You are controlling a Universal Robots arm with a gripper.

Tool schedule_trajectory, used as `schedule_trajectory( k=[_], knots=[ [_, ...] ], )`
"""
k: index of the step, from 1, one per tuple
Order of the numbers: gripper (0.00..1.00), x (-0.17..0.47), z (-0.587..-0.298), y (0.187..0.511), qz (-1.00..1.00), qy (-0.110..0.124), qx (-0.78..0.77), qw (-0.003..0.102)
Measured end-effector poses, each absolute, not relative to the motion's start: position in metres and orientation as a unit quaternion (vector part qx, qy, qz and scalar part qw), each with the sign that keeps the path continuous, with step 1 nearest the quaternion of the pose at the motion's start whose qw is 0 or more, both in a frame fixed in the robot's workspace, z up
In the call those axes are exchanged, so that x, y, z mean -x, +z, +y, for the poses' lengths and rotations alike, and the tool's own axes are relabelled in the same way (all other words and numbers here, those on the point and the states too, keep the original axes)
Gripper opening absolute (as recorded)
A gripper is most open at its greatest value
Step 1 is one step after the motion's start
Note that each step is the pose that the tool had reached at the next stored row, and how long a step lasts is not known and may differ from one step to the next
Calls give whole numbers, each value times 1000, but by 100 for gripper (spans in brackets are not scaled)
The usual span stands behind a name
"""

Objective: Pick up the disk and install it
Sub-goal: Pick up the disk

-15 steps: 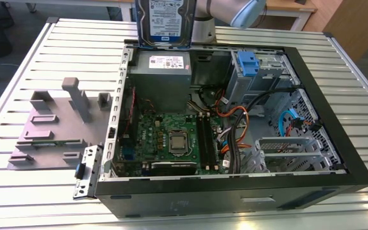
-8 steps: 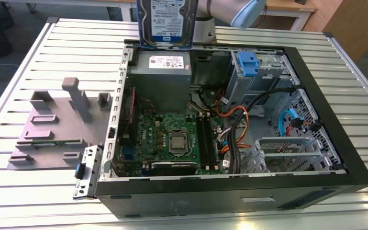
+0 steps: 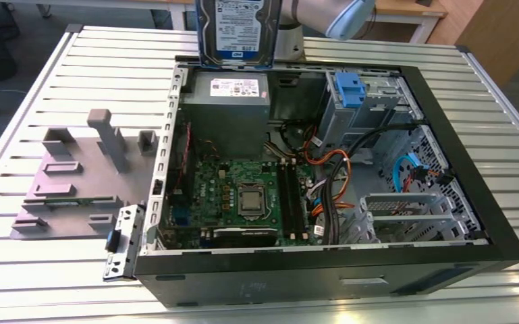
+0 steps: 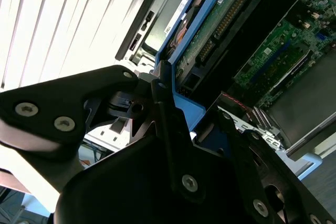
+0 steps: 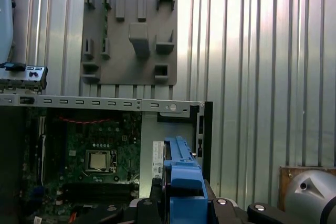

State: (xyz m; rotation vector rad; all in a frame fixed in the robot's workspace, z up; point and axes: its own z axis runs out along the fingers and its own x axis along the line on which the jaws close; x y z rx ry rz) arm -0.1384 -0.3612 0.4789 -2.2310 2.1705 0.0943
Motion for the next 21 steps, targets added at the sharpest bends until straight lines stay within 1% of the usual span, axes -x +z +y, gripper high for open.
schedule_trajectory(
  k=[21],
  knots=[
    [37,130,-361,479,697,30,716,14]
  ],
)
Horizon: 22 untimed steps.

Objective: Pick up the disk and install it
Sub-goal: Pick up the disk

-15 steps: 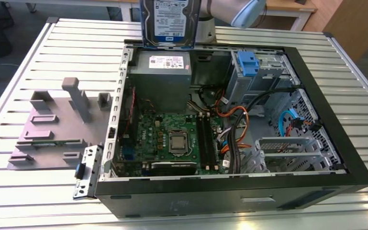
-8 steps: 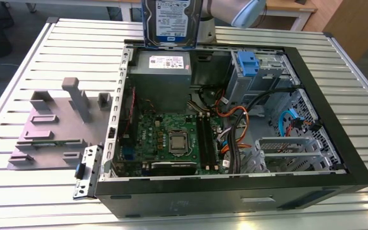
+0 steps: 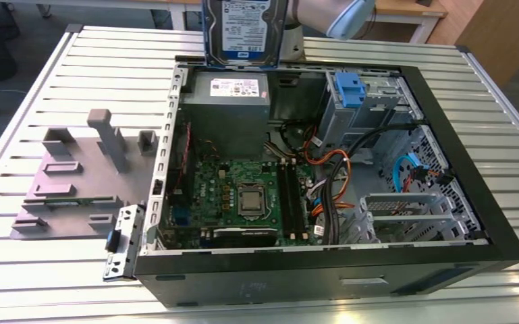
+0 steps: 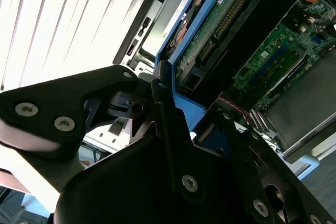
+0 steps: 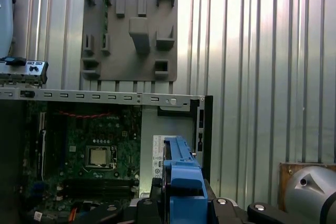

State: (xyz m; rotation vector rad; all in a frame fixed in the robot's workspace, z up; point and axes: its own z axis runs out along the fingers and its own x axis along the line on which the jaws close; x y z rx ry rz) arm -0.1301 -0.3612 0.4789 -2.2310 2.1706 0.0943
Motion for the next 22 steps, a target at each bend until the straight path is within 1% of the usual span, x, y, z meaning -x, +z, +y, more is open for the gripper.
schedule_trajectory(
  k=[22],
  knots=[
    [37,123,-361,479,697,30,716,14]
  ],
)
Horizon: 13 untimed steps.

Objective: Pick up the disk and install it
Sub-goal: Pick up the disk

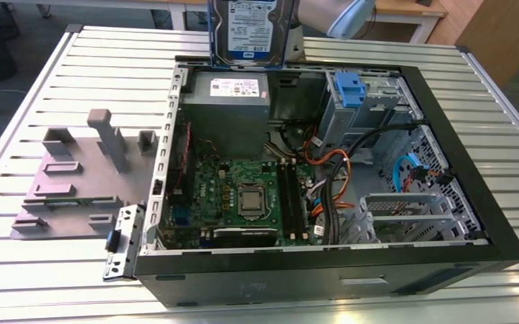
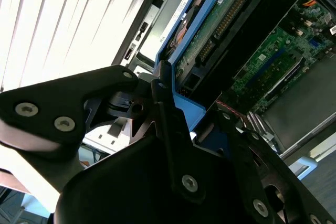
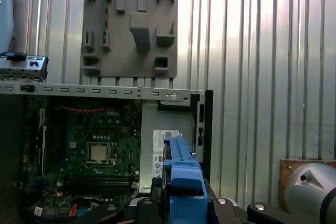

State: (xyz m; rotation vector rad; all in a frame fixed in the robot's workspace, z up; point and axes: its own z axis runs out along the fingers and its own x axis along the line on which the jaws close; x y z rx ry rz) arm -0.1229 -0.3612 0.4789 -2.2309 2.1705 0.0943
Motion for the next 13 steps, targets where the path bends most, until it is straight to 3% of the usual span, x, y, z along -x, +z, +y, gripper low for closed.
schedule_trajectory(
  k=[13],
  knots=[
    [37,119,-361,479,697,30,716,14]
  ],
)
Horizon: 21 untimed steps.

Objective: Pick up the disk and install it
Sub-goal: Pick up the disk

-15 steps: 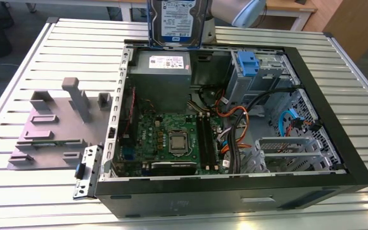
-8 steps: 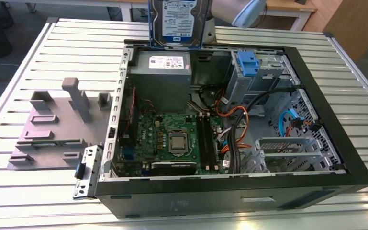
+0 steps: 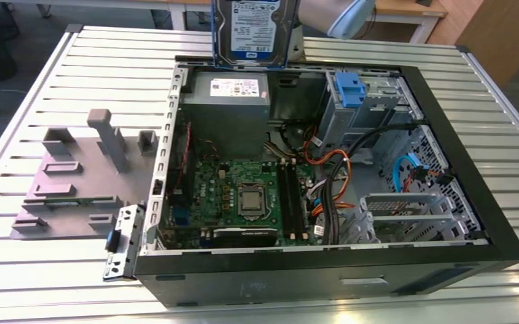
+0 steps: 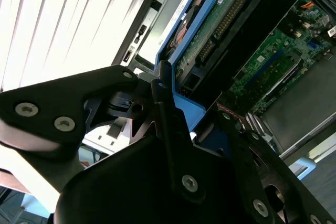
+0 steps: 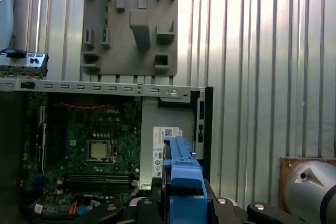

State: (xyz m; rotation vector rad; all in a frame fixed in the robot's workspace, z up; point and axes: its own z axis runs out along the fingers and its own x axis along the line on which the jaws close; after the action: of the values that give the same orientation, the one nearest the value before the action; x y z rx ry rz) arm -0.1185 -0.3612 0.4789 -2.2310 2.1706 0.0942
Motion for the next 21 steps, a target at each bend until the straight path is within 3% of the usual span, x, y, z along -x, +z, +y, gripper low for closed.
schedule_trajectory(
  k=[21],
  knots=[
    [37,114,-361,479,697,30,716,14]
  ],
)
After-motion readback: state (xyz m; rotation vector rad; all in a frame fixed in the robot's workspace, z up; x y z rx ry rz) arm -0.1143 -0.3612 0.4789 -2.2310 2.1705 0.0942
